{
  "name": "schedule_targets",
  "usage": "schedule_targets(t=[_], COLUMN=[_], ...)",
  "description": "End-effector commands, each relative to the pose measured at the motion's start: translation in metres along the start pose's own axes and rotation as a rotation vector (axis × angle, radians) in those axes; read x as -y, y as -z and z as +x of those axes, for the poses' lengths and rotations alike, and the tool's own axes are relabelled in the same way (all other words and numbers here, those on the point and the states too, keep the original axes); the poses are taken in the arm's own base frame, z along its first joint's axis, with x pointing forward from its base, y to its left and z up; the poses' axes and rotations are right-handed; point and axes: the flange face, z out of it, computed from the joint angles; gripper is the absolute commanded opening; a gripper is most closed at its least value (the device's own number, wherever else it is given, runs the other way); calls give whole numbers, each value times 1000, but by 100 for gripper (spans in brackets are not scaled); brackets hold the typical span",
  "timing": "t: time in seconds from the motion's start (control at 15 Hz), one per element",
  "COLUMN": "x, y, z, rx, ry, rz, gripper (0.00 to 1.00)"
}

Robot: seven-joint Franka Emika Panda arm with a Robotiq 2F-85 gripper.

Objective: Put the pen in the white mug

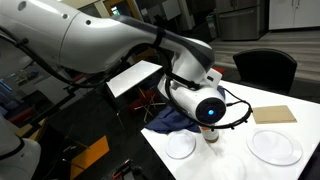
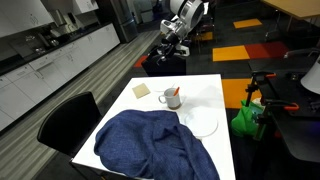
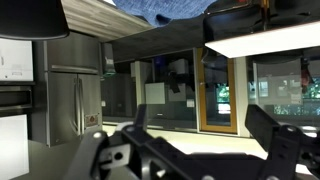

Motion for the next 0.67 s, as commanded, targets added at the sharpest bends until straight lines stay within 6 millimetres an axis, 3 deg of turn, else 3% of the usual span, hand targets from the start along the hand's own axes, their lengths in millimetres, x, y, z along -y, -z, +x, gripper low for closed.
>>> schedule_targets(t=[0.0, 0.2, 0.27, 0.6], x=[19, 22, 9, 14], y=[15, 19, 13, 15], z=[41, 63, 49, 57], rx=[-37, -44, -34, -36], ry=[40, 58, 56, 66], rz=[-3, 12, -5, -1], gripper=[100, 100, 100, 100])
